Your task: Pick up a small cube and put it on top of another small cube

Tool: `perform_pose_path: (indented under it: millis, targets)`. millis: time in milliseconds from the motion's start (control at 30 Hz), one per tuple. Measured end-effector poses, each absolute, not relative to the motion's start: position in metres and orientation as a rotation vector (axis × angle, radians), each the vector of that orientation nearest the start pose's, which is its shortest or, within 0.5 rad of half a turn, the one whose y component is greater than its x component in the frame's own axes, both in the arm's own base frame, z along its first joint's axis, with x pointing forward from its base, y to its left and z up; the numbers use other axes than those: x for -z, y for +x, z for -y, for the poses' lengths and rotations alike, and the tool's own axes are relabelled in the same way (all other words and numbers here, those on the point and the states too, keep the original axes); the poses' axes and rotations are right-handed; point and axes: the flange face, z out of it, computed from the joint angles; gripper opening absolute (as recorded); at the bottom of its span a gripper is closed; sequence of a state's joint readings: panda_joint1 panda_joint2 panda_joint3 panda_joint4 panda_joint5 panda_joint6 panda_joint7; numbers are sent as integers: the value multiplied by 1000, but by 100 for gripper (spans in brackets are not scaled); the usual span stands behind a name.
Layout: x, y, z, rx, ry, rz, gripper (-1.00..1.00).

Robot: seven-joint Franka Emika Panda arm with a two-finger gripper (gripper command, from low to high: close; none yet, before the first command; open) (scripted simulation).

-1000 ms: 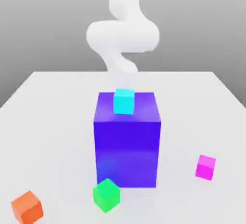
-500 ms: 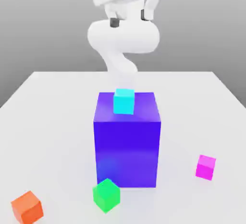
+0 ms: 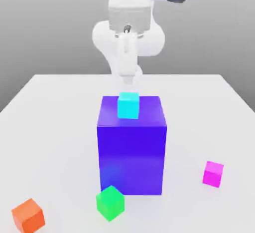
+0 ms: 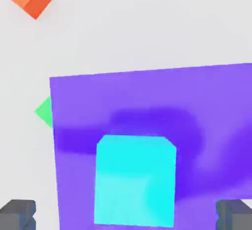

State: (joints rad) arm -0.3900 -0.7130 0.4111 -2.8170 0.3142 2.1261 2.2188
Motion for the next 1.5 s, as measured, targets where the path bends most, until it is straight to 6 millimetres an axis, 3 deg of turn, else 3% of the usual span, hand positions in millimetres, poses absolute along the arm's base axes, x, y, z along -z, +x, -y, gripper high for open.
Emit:
perform_pose_path:
  millis: [33,67,300,467,600,767,1133,1333,1500]
  targets:
    - [-367,323,-4,-1,-1047,-2961,0]
    - [-356,322,-4,0,-1045,-2962,-100]
    - [-354,322,-4,-1,-1044,-2962,-100]
    - [-408,323,-5,0,-1064,-2956,-100]
    - [-415,353,-25,5,-1424,-2809,-100]
    - [-410,395,-59,7,-1893,-2523,-100]
    - [-364,476,-161,1,-2699,-1633,-100]
    - [-320,507,-223,-1,-2965,-1060,-100]
    - [-272,520,-279,-2,-3097,-551,-100]
